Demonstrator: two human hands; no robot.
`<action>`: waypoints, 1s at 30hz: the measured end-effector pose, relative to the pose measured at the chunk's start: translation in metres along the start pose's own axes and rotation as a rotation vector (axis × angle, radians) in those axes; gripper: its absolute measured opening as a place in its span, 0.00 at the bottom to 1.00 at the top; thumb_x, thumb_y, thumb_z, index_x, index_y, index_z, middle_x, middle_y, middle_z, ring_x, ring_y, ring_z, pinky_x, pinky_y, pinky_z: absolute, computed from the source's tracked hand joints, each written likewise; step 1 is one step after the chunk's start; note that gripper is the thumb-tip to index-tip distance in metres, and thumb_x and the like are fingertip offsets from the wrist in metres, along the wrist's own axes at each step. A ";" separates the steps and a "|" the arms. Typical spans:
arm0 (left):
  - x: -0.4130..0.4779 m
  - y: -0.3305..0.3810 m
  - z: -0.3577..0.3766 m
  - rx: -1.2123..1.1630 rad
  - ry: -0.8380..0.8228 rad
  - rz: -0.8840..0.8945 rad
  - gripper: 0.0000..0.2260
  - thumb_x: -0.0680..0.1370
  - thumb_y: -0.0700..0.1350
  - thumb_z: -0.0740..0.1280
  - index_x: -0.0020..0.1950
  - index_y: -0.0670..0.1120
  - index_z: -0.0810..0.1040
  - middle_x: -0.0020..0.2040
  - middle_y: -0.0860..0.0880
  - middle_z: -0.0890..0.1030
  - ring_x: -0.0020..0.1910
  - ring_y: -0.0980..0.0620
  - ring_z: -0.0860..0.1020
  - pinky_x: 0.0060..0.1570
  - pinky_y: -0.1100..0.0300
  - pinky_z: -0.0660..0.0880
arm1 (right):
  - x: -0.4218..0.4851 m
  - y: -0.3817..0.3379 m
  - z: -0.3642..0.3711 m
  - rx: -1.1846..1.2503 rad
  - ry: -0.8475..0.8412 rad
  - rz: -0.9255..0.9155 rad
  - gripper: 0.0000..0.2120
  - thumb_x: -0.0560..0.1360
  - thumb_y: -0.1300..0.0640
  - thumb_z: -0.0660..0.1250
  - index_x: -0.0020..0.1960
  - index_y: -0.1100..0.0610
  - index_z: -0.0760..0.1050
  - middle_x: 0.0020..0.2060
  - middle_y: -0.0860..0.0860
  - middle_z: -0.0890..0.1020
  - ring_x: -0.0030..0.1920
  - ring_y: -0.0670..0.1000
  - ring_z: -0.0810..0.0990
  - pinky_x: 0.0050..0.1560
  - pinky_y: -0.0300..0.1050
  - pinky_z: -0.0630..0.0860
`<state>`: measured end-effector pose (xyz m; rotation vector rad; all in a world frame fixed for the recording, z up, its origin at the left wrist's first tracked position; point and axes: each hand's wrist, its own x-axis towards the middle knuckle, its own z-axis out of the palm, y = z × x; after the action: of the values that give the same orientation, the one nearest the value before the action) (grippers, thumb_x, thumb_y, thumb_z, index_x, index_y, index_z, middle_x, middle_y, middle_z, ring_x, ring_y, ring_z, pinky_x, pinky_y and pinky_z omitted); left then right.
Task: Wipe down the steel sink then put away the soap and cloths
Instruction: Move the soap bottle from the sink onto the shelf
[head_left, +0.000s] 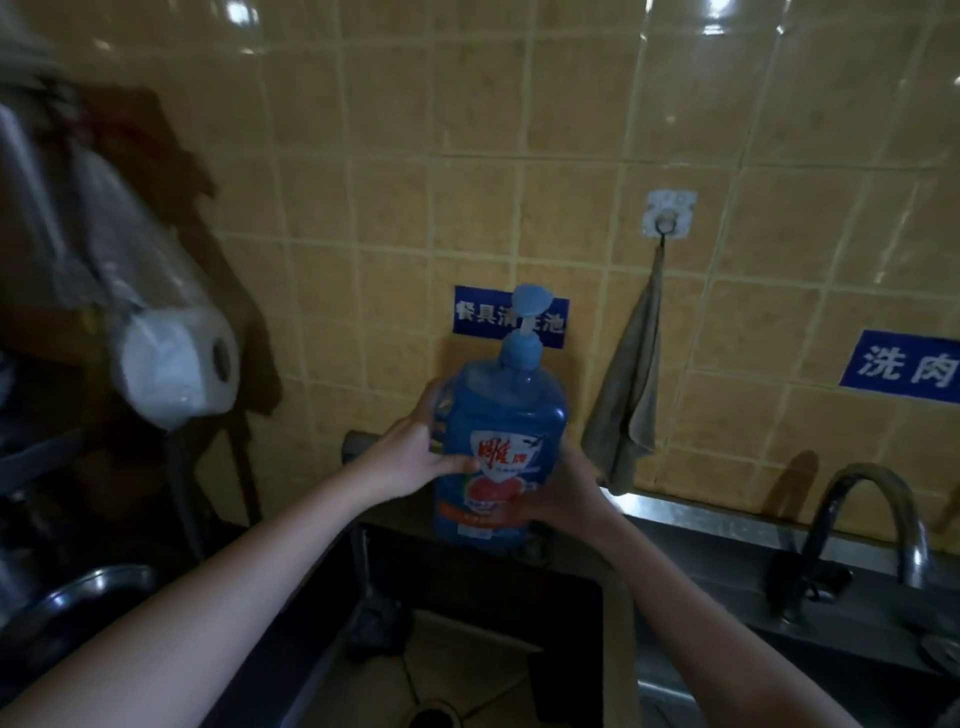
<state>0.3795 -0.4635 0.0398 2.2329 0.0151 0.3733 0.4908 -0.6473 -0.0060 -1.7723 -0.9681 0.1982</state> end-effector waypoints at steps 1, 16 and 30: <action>-0.007 0.000 -0.010 -0.005 0.014 -0.010 0.40 0.63 0.62 0.72 0.62 0.77 0.47 0.57 0.66 0.68 0.51 0.68 0.73 0.40 0.71 0.75 | 0.004 -0.007 0.007 0.003 -0.017 -0.004 0.51 0.55 0.55 0.84 0.71 0.58 0.61 0.61 0.51 0.78 0.62 0.51 0.78 0.60 0.56 0.77; -0.122 -0.026 -0.166 0.105 0.234 -0.076 0.43 0.64 0.61 0.72 0.71 0.63 0.49 0.62 0.56 0.73 0.60 0.59 0.72 0.58 0.55 0.74 | 0.055 -0.114 0.157 0.045 -0.217 -0.216 0.49 0.57 0.57 0.83 0.71 0.58 0.61 0.62 0.53 0.78 0.63 0.51 0.77 0.63 0.58 0.74; -0.251 -0.065 -0.289 0.169 0.437 -0.172 0.42 0.64 0.59 0.73 0.70 0.62 0.51 0.67 0.58 0.67 0.66 0.59 0.68 0.62 0.54 0.72 | 0.080 -0.198 0.318 0.284 -0.530 -0.190 0.48 0.54 0.62 0.84 0.69 0.53 0.65 0.58 0.50 0.81 0.58 0.48 0.81 0.60 0.54 0.77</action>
<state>0.0693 -0.2377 0.0960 2.2502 0.4826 0.7804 0.2666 -0.3417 0.0509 -1.3787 -1.3993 0.6733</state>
